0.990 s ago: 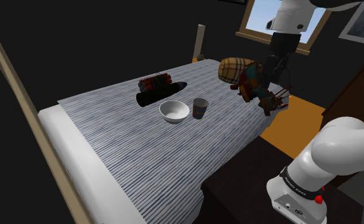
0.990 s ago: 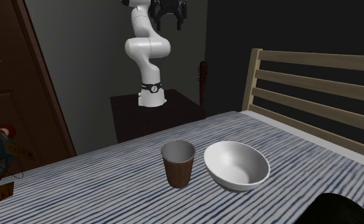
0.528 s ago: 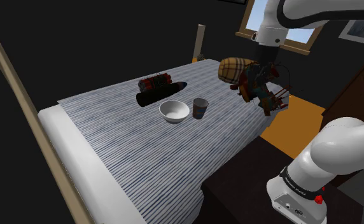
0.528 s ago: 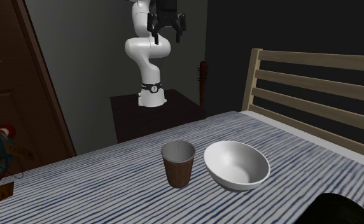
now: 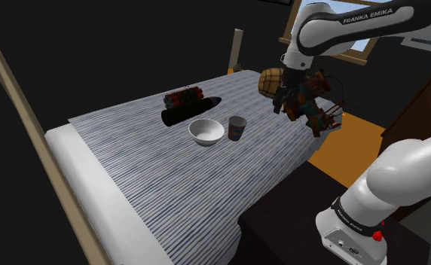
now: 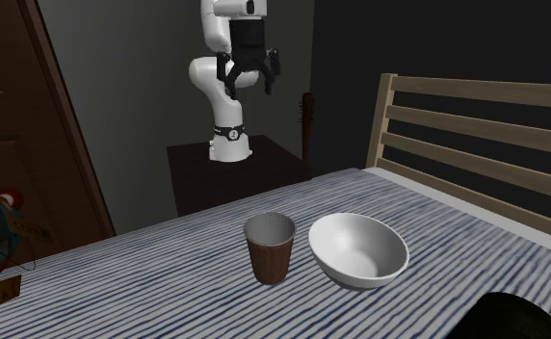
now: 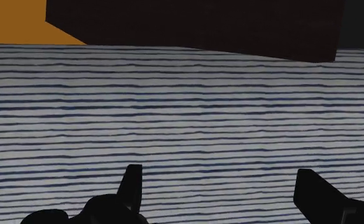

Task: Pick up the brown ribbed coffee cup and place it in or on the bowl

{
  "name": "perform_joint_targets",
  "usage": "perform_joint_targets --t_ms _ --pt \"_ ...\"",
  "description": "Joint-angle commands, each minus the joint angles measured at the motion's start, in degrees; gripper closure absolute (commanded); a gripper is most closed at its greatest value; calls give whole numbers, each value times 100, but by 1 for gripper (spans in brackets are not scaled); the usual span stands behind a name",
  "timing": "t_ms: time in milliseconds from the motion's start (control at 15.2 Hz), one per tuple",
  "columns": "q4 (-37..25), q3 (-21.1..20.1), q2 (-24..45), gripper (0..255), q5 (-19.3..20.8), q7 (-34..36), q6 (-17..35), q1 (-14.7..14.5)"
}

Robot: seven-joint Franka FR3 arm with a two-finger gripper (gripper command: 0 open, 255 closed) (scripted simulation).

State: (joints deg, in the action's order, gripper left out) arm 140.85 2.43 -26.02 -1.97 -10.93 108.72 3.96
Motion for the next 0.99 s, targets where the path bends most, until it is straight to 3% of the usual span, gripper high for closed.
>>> perform_joint_targets --t_ms 0,462,924 --pt "-116 91 433 0 -8 -134 359 27" --pt "-709 341 1938 0 -212 -619 1371 86" --pt "-1686 454 3489 0 -624 -1158 2015 200"
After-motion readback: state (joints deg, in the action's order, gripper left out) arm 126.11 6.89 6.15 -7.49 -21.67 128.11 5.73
